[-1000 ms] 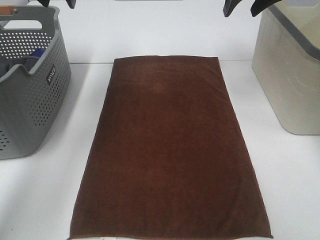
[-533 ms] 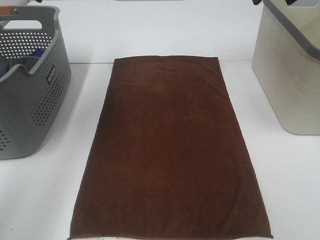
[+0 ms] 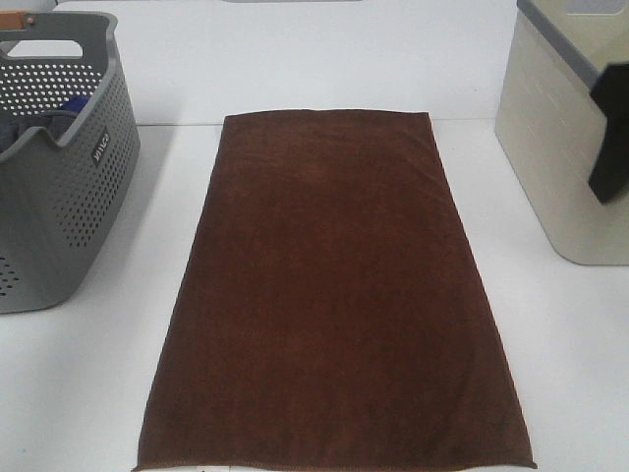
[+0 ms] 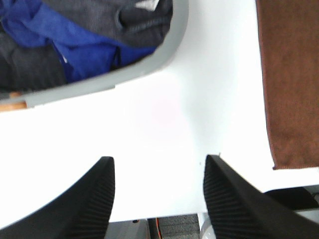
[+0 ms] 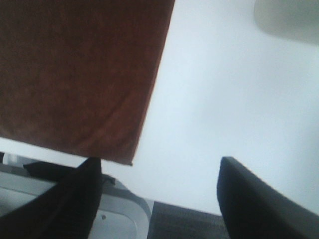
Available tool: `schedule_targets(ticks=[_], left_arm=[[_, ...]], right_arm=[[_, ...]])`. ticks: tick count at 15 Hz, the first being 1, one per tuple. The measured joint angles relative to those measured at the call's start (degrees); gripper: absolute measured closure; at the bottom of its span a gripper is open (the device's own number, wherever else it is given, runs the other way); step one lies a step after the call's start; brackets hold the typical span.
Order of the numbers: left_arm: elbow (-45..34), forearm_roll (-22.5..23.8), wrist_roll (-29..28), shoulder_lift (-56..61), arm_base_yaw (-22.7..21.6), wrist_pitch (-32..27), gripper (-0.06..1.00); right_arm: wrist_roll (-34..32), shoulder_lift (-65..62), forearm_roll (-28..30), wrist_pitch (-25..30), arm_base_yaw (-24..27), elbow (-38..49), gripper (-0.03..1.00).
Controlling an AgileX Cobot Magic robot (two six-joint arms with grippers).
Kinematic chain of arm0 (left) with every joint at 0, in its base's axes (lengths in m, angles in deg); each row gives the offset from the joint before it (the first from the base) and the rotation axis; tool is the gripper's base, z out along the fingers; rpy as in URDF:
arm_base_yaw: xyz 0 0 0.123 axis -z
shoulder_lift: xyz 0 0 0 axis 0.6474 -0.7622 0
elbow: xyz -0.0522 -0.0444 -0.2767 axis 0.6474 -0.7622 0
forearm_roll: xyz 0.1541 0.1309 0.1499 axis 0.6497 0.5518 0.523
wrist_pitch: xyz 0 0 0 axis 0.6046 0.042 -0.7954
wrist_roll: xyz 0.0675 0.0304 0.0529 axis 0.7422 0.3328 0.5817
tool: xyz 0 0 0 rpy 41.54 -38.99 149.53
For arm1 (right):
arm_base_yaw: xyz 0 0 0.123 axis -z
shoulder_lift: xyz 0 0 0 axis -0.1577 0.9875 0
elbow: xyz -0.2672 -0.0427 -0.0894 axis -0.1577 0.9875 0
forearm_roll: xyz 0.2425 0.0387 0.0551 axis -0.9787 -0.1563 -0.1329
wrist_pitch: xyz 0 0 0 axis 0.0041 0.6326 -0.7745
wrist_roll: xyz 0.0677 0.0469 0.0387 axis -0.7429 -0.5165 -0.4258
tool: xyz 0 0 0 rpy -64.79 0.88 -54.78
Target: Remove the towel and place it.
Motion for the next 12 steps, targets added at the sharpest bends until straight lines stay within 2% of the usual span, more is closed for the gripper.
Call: schedule_targets(ticks=[3, 4, 5, 7, 8, 9, 10, 12], left_arm=[[-12.9, -1.0, -0.8, 10.7, 0.0, 0.2, 0.42], [-12.9, -1.0, -0.8, 10.7, 0.0, 0.2, 0.42], [-19.0, -1.5, -0.8, 16.5, 0.0, 2.5, 0.42], [-26.5, -2.1, -0.8, 24.6, 0.0, 5.5, 0.42], [-31.0, -2.2, 0.3, 32.5, 0.0, 5.8, 0.42], [-31.0, -2.2, 0.3, 32.5, 0.0, 5.8, 0.42], [-34.0, -2.5, 2.9, 39.9, 0.0, 5.8, 0.42], [-36.2, -4.0, 5.3, 46.1, 0.0, 6.9, 0.42]], right_arm=[[0.0, -9.2, -0.2, -0.1, 0.0, 14.1, 0.33], [0.0, -9.2, -0.2, -0.1, 0.0, 14.1, 0.33], [0.0, -13.8, -0.3, -0.5, 0.0, 20.6, 0.33], [0.0, -19.9, -0.4, -0.5, 0.0, 26.6, 0.33], [0.0, -27.1, -0.4, -0.7, 0.0, 30.8, 0.33], [0.0, -27.1, -0.4, -0.7, 0.0, 30.8, 0.33], [0.1, -34.1, -0.5, -1.3, 0.0, 32.7, 0.33], [0.7, -42.1, -0.5, -2.6, 0.0, 32.9, 0.33]])
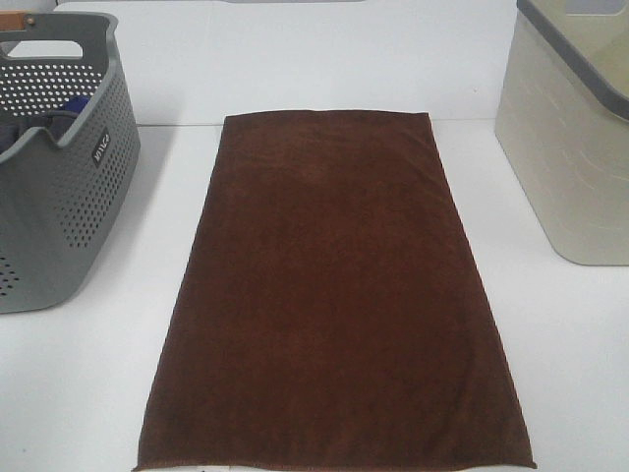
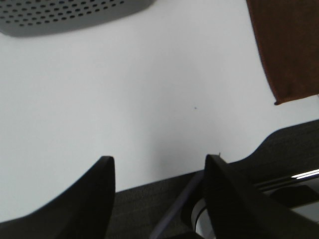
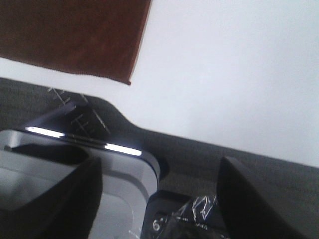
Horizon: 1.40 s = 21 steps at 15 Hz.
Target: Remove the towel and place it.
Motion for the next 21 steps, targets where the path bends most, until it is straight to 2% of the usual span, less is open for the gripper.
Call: schedule_targets(ticks=[3, 4, 7, 21], left_arm=[[-0.9, -3.0, 5.5, 4.5, 0.0, 2.3, 0.42], [-0.9, -6.0, 8.6, 5.2, 0.0, 2.7, 0.42], [-1.3, -8.9, 12.7, 5.2, 0.0, 2.7, 0.42], [-1.3, -9.2, 13.4, 5.2, 0.0, 2.7, 0.42]], right_arm=[[2.5, -8.6, -0.1, -3.0, 0.0, 0.6, 0.33], [4.4, -13.8, -0.2, -5.2, 0.0, 2.1, 0.33], [5.3, -19.4, -0.3, -6.0, 0.0, 2.4, 0.33], [5.4, -21.9, -0.9, -6.0, 0.0, 2.6, 0.33]])
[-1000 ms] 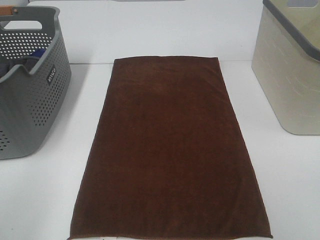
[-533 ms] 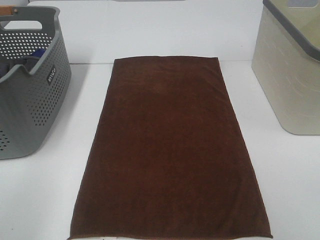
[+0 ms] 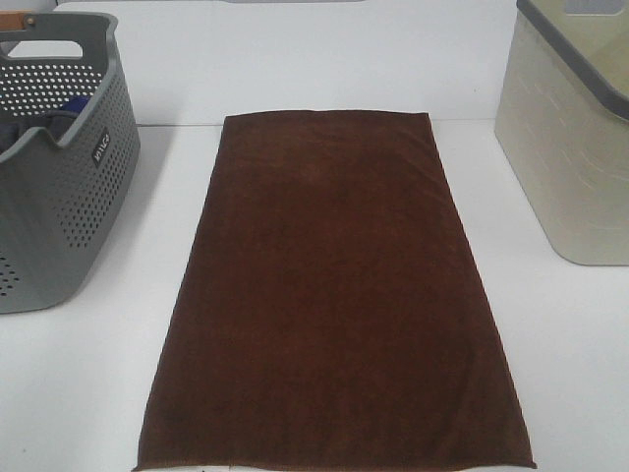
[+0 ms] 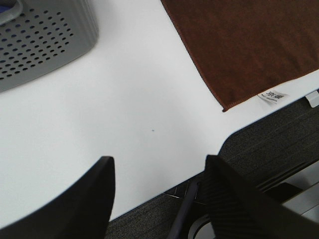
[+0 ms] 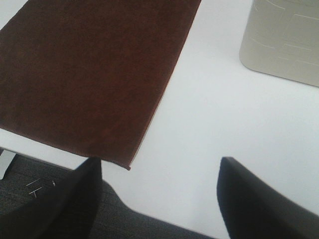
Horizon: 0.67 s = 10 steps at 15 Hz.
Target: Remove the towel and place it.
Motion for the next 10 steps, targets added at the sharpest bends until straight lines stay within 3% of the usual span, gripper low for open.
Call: schedule_targets(ticks=[5, 7, 10], left_arm=[[0.0, 0.0, 0.0, 1.5, 0.0, 0.0, 0.42], [0.0, 0.0, 0.1, 5.6, -0.3, 0.0, 0.42], [0.0, 0.1, 0.1, 14.3, -6.8, 0.0, 0.42]], right_arm=[[0.0, 0.0, 0.0, 0.0, 0.0, 0.0, 0.33], [0.0, -0.1, -0.3, 0.0, 2.7, 0.0, 0.33], [0.0, -3.4, -0.4, -0.1, 9.6, 0.0, 0.33]])
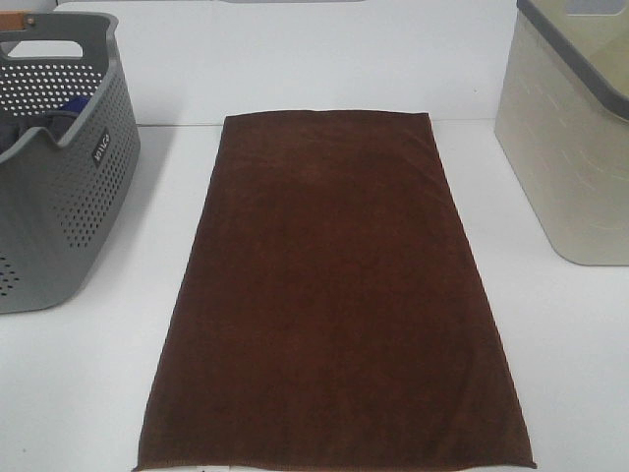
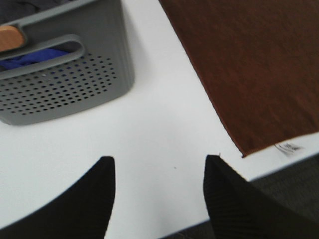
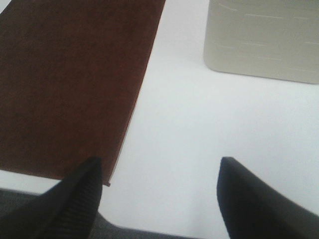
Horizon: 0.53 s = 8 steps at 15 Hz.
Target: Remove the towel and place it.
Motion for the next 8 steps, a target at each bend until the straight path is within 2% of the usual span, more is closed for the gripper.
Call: schedule_targets(ticks=[2, 4, 6, 8], left_arm=[[0.0, 0.1, 0.0, 4.6, -5.8, 0.0, 0.42], [0.0, 0.1, 0.0, 7.4, -10.7, 0.0, 0.42], [0.0, 0.1, 0.0, 9.2, -11.6, 0.0, 0.42], [0.0, 0.1, 0.1, 9.3, -10.6, 0.0, 0.42]], right_arm=[[0.0, -4.0, 0.0, 0.0, 2.5, 0.0, 0.33], [0.0, -7.3, -0.2, 0.1, 2.8, 0.0, 0.33], [0.0, -7.9, -0.3, 0.1, 2.8, 0.0, 0.33], [0.0, -8.1, -0.4, 0.1, 2.8, 0.0, 0.33]])
